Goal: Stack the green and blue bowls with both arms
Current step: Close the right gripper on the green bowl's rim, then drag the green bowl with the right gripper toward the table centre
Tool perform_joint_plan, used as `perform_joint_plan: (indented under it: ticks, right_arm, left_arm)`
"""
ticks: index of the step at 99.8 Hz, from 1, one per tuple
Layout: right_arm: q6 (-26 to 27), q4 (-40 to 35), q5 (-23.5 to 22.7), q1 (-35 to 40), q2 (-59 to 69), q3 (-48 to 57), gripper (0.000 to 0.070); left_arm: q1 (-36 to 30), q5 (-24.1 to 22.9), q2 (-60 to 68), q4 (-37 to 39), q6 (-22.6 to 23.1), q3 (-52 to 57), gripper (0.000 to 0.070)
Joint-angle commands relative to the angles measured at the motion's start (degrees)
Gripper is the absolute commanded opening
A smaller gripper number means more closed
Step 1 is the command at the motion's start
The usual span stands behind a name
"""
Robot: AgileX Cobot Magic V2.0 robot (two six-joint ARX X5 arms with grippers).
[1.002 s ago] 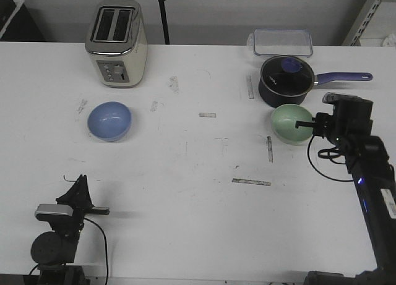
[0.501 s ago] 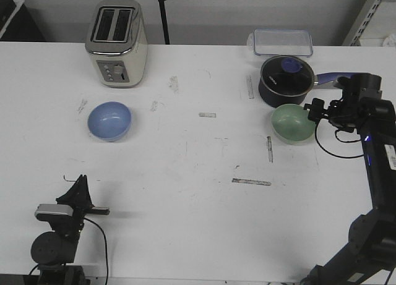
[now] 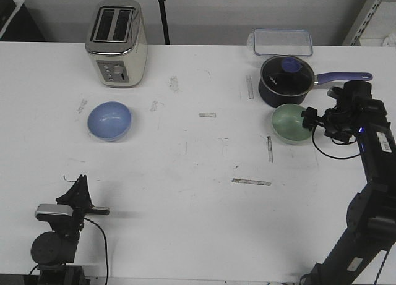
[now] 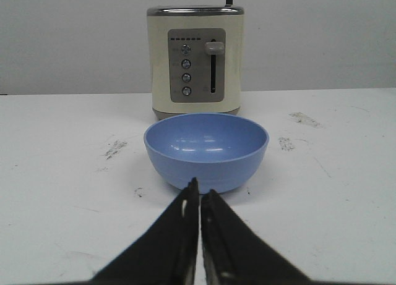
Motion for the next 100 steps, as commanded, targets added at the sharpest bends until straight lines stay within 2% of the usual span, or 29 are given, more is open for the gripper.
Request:
perform_joint_plan:
  ticks: [1,26,41,50,64,100]
  right_arm:
    - [0.1,0.4,-0.2,0.2,2.4,1.4,0.049]
    - [-0.4,1.8,-0.1,2.1,3.4,1.4,0.0304]
    - [-0.3,2.9,0.0,2.7,3.4,1.4,0.0128]
    - [-0.3,2.9,0.1,2.7,3.4,1.4,0.0066]
    - [-0.2,2.8,0.1,2.7,3.4,1.4,0.0009]
    - [1.5,2.6,0.0,5.4,0.7,1.4,0.0009]
  left_arm:
    - [0.1,0.1,-0.1,0.8,0.7,-1.3,0.0001]
    - [0.1,0.1,-0.1,0.8,0.7,-1.3,0.0001]
    - [0.1,0.1,-0.1,0.8,0.7,-1.3,0.0001]
    - [0.1,0.1,-0.1,0.8,0.7,-1.3,0.0001]
    - [0.1,0.1,-0.1,0.8,0.7,-1.3,0.0001]
    - [0.1,0.1,-0.1,0.8,0.7,-1.3,0.0001]
